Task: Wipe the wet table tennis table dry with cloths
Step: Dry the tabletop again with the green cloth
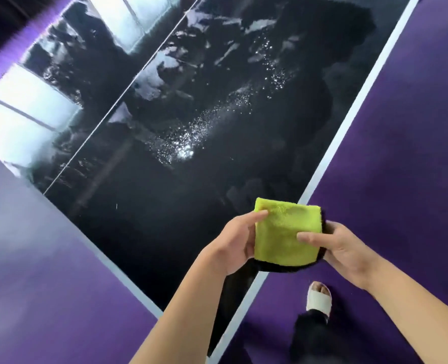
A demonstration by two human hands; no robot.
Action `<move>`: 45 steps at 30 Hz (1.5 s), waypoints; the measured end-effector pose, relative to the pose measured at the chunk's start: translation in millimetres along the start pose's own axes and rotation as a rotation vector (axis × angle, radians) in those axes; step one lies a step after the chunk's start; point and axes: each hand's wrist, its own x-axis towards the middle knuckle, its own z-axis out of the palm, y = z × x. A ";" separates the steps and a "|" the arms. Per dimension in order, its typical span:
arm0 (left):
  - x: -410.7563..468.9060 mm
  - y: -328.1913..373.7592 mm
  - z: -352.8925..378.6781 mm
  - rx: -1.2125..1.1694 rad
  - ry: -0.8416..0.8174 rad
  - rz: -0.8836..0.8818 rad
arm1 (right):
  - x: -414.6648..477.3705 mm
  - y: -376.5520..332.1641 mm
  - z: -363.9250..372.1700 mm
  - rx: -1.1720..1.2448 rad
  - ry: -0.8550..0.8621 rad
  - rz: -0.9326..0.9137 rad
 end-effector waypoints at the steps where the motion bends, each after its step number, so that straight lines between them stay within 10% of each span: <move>1: -1.6 6.3 6.9 0.014 0.036 0.061 | 2.5 -20.8 -6.6 -0.029 -0.080 0.033; 9: -45.4 43.3 -25.3 -0.011 0.293 0.427 | 53.6 -107.7 51.4 -0.051 -0.482 0.382; 15: -34.4 58.6 -79.9 -0.243 0.715 0.587 | 103.7 -127.0 134.0 -0.199 -0.268 0.396; 26: 6.5 96.2 -150.7 -0.488 0.895 0.596 | 214.5 -157.3 184.5 -0.078 -0.083 0.622; 30: 34.1 62.4 -180.0 -0.496 1.282 0.419 | 314.5 -192.1 214.3 -0.300 -0.096 0.378; 35: 107.9 20.6 -184.0 -0.031 1.641 -0.318 | 488.8 -260.3 271.1 -0.940 -0.196 -0.508; 38: 145.9 13.1 -176.1 0.016 1.739 -0.478 | 572.3 -280.6 291.0 -1.445 -0.128 -1.002; 45: 164.3 1.1 -181.5 0.100 1.908 -0.503 | 664.4 -228.4 329.5 -1.716 -0.171 -0.693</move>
